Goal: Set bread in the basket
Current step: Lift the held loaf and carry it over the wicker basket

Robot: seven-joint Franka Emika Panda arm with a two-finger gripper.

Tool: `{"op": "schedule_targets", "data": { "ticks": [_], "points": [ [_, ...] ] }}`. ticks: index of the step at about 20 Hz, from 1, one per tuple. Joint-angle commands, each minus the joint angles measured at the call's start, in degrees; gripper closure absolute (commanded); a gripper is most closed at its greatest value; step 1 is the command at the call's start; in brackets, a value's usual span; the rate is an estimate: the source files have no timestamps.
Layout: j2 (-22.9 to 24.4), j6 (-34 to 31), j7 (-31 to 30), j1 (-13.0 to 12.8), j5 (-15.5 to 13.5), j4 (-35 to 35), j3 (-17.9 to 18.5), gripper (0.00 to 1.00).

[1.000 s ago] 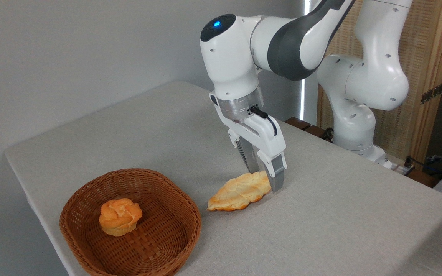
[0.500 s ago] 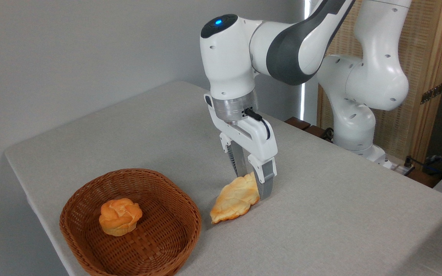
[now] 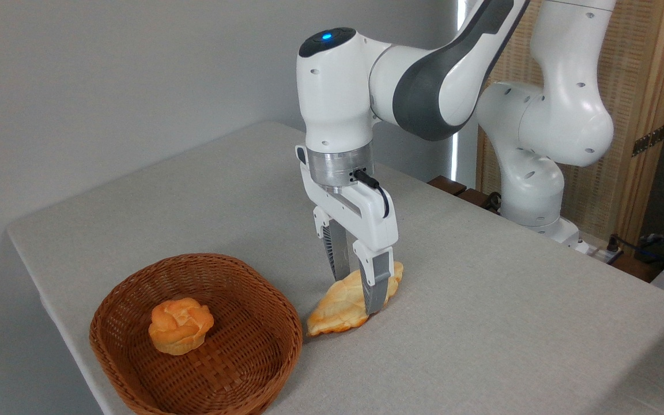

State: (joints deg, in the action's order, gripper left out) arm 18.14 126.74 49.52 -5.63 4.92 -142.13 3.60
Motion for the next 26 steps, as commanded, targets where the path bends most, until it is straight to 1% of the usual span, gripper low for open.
{"op": "schedule_targets", "data": {
  "ticks": [1,2,4,5,6,13,14,15,17,18,19,22,23,25,26],
  "points": [
    [0.2,1.8,2.2,-0.8,0.8,-0.6,0.8,0.29],
    [0.2,1.7,3.6,-1.0,0.8,-0.6,0.8,0.37],
    [0.2,1.6,4.5,-1.0,0.8,-0.6,0.9,0.45],
    [0.2,1.6,4.6,-1.0,0.8,-0.6,0.9,0.52],
    [0.2,1.6,4.6,-1.0,0.8,-0.6,0.9,0.55],
    [0.4,1.1,4.6,-1.0,0.8,-0.4,0.9,0.55],
    [0.9,0.1,4.5,-1.0,0.7,-0.1,0.9,0.54],
    [1.5,-3.0,4.5,-1.1,0.1,0.4,0.7,0.54],
    [1.9,-12.4,4.6,-1.2,-0.1,4.5,0.1,0.54],
    [1.6,-17.6,4.6,-1.4,-0.8,6.8,-0.1,0.54],
    [1.5,-20.5,4.7,-2.1,-2.1,8.8,0.0,0.54],
    [1.1,-21.4,4.1,-2.4,-7.0,13.4,0.6,0.54],
    [0.0,-21.4,3.7,-2.4,-8.9,15.5,0.7,0.54],
    [-3.9,-21.4,1.7,-2.4,-12.1,21.2,0.7,0.54],
    [-7.4,-21.4,0.5,-2.4,-12.7,25.4,0.7,0.54]
  ]
}}
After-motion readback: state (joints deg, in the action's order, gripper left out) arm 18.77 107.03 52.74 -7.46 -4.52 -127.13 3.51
